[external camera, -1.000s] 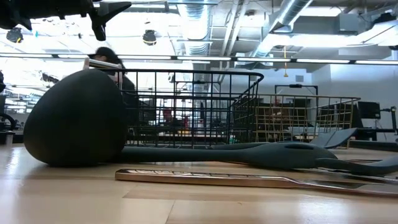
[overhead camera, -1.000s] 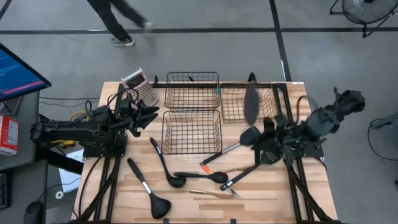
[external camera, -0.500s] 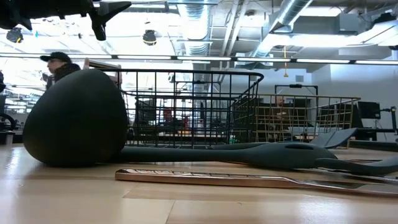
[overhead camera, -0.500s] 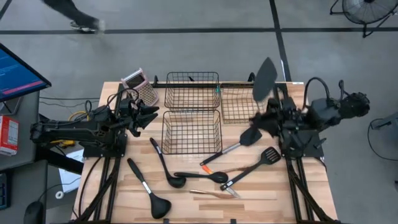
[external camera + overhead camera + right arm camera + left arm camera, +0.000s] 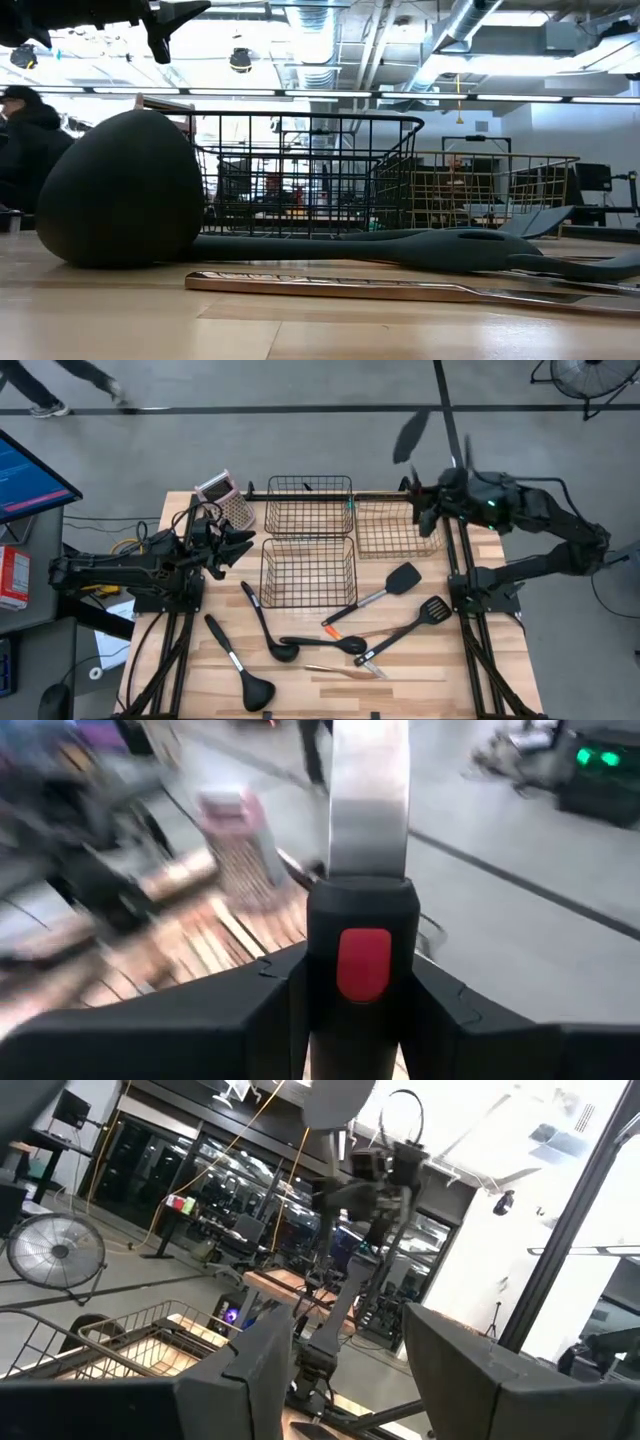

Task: Pick & Place Kitchen Items
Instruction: Put the spatula into the top right wire basket

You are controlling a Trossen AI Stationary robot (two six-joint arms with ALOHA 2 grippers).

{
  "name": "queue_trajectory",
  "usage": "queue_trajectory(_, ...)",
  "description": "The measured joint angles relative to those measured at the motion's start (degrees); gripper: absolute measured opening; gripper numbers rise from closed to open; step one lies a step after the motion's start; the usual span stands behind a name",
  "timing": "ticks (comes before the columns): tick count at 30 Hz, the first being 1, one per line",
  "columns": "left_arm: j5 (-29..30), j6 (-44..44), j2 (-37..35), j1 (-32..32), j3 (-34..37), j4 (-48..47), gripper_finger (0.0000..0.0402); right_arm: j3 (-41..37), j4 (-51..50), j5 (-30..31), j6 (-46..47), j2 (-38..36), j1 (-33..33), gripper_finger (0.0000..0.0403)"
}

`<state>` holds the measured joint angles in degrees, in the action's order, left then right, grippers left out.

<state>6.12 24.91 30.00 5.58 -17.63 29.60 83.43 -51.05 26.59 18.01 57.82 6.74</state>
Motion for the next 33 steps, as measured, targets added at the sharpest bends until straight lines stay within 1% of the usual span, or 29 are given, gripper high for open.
queue_trajectory(3,-0.02,0.0,0.01,0.01,0.0,0.07,0.0175,3.28,-5.96,-3.81,-2.93,4.06,5.24,0.0102)
queue_trajectory(6,-0.02,0.0,0.02,0.0,0.0,0.07,0.0175,6.0,-14.61,-6.64,-4.98,8.63,9.87,0.0102)
queue_trajectory(10,0.0,0.0,0.01,0.0,0.0,0.07,0.0175,7.84,-25.46,-8.73,-7.71,14.63,14.81,0.0102)
queue_trajectory(13,-0.01,0.0,0.0,0.0,0.0,0.07,0.0175,7.88,-31.46,-10.2,-10.3,18.95,17.23,0.0103)
queue_trajectory(17,0.01,0.0,0.01,0.0,0.0,0.06,0.0175,7.88,-36.88,-10.57,-13.84,24.52,18.28,0.0103)
queue_trajectory(19,0.0,0.0,0.01,0.0,0.0,0.05,0.0175,7.88,-38.66,-10.86,-15.69,27.11,18.28,0.0103)
queue_trajectory(23,0.0,0.0,0.0,0.01,0.0,0.05,0.0175,7.71,-38.92,-11.73,-19.19,31.02,18.57,0.0103)
queue_trajectory(27,-0.01,0.0,0.01,0.0,0.0,0.07,0.0175,7.68,-38.92,-11.54,-20.12,34.14,20.29,0.0103)
queue_trajectory(31,0.01,0.0,0.01,0.01,0.0,0.05,0.0175,7.68,-38.93,-11.1,-19.66,34.7,22.41,0.0103)
queue_trajectory(33,0.0,0.0,0.01,0.0,0.0,0.07,0.0175,7.66,-38.94,-11.11,-19.62,33.67,23.44,0.0103)
